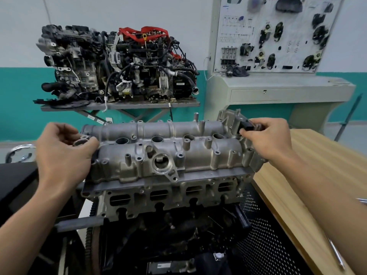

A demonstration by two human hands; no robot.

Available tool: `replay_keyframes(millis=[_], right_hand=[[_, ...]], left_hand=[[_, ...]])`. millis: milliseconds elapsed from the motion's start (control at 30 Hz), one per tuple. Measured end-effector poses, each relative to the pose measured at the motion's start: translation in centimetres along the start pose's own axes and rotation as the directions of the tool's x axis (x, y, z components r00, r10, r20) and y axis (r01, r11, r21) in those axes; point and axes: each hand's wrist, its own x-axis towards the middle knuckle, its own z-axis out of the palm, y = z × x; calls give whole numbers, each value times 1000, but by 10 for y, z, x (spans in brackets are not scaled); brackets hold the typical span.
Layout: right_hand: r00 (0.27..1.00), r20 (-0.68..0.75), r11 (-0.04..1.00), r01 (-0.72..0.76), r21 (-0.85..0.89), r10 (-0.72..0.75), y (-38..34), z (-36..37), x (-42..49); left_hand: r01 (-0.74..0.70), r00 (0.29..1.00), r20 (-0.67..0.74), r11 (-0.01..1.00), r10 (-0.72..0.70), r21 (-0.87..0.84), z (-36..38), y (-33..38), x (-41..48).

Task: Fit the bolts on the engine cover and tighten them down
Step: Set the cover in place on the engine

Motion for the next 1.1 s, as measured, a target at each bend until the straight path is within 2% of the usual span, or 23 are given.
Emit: replay_keyframes(millis=[133, 367, 467, 733, 1000, 1100], right_hand=[[999, -30, 997, -31, 75, 34, 2, 3, -4], [997, -57, 991, -36, 128, 43, 1, 8, -6], [998, -62, 991, -16, 131, 24, 2, 8, -4], [997, -69, 995, 24, 96, -17, 6, 8, -2], [997, -45, 990, 67, 120, -62, 11, 8, 1], [996, -72, 991, 58, 121, -50, 11, 7, 0]], left_hand=[[-39, 998, 45, 999, 38, 19, -4, 1, -3], [7, 1000, 30, 1000, -7, 0, -2, -10, 3], [39, 999, 30, 999, -39, -11, 0, -15, 6], [18, 1000, 0, 1000, -18, 25, 4, -16, 7], [110, 994, 18, 990, -112, 90, 4, -33, 10], [83, 997, -10, 992, -83, 90, 3, -18, 3]])
